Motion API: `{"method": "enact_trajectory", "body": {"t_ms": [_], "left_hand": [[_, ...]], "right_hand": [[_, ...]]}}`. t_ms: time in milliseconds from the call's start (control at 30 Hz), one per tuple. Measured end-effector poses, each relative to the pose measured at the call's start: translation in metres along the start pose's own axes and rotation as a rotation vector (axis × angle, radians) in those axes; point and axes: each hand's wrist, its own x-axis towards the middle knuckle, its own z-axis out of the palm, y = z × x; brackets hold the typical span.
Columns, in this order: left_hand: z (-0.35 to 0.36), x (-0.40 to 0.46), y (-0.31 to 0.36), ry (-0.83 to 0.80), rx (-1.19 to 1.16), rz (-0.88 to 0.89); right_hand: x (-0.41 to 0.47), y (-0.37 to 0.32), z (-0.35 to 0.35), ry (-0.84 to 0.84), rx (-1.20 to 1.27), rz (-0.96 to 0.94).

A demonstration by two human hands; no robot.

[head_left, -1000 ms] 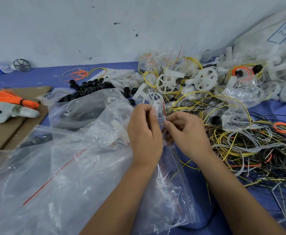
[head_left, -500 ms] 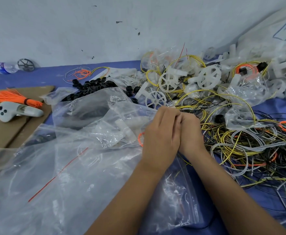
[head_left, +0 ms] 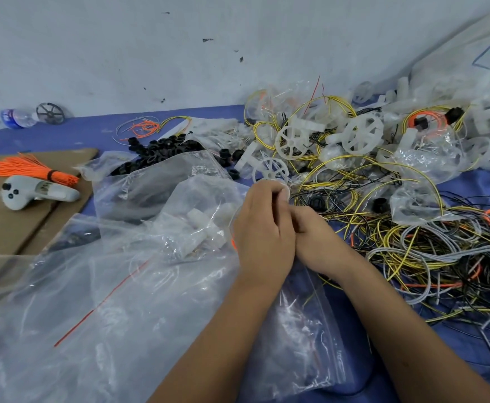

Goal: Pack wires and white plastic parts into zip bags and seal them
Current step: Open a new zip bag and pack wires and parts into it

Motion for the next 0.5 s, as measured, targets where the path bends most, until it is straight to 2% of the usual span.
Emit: {"method": "enact_trajectory", "body": {"t_ms": [100, 200, 333, 400, 500], "left_hand": [[-0.003, 0.002, 0.0, 0.034, -0.045, -0.001], [-0.005, 0.0, 0.003, 0.004, -0.072, 0.072], [-0.006, 0.0, 0.002, -0.02, -0.088, 0.118], [-0.005, -0.001, 0.002, -0.023, -0.096, 0.111], [-0.001, 0.0, 0.0, -0.017, -0.066, 0.064]], "right_hand": [[-0.001, -0.003, 0.003, -0.037, -0.021, -0.026], [0.0, -0.006, 0.008, -0.053, -0.009, -0.105], [0.006, -0.005, 0.011, -0.028, -0.128, -0.147], [0.007, -0.004, 0.011, 0.015, -0.183, -0.126], [0.006, 0.002, 0.005, 0.196, -0.328, -0.149]]}}
